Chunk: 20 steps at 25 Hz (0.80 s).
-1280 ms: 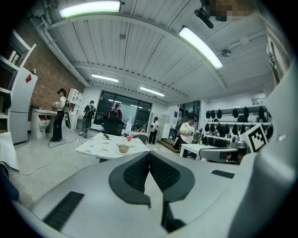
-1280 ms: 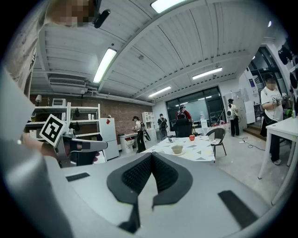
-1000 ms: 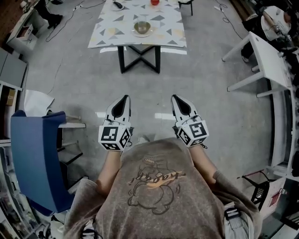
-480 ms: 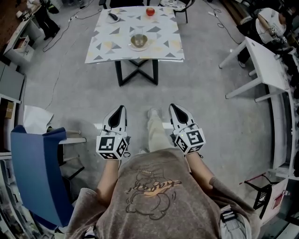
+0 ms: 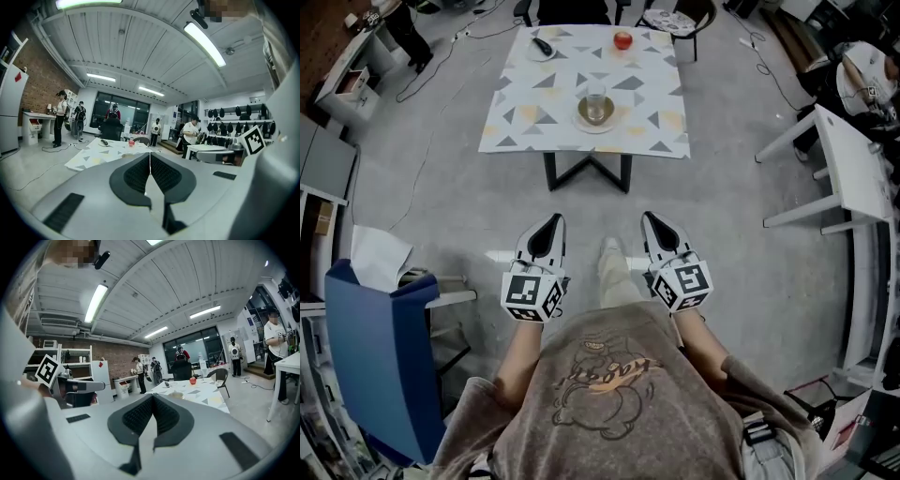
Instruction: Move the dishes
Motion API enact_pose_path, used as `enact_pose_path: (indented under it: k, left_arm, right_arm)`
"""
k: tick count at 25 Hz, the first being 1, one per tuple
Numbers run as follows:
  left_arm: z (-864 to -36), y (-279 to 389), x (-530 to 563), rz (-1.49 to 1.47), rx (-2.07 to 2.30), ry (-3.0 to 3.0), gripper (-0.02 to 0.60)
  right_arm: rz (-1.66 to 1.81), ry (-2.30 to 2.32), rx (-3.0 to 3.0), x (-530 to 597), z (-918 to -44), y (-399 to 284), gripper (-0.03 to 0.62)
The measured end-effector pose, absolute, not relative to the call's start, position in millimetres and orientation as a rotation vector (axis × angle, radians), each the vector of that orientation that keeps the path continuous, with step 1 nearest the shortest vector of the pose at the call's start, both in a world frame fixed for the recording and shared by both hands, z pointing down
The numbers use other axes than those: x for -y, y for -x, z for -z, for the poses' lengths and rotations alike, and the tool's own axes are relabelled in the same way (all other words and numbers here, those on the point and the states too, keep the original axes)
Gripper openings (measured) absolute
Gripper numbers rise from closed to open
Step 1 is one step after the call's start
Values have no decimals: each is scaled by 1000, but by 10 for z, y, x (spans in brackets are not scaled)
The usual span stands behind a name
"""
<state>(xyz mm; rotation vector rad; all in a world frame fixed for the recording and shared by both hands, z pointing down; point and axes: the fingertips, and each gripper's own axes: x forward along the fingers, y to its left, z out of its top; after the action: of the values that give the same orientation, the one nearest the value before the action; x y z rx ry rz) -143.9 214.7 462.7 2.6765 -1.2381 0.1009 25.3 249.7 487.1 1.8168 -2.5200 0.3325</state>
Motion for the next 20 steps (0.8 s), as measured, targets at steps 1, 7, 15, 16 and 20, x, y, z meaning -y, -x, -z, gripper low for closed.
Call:
enact_pose_path:
  k: [1, 7, 15, 16, 20]
  left_arm:
    - [-4629, 1390, -2025, -109, 1241, -2679, 18]
    - [-4595, 1069, -1328, -96, 1255, -2650, 18]
    - [-4448, 692, -612, -43, 1222, -2646, 18]
    - [-4420, 641, -552, -21, 1202, -2655, 18]
    - [-4388, 503, -327, 11, 1206, -2667, 18]
  right_arm:
    - [-336, -1815, 2520, -2364, -4867, -300, -5]
    - [-339, -1790, 2537, -1616, -4766, -610, -5]
    - [-360, -1770, 2560, -843, -4705, -989, -5]
    - [-363, -1766, 2564, -772, -4706, -1028, -5]
    - [-371, -1744, 2574, -533, -4738, -1166, -5]
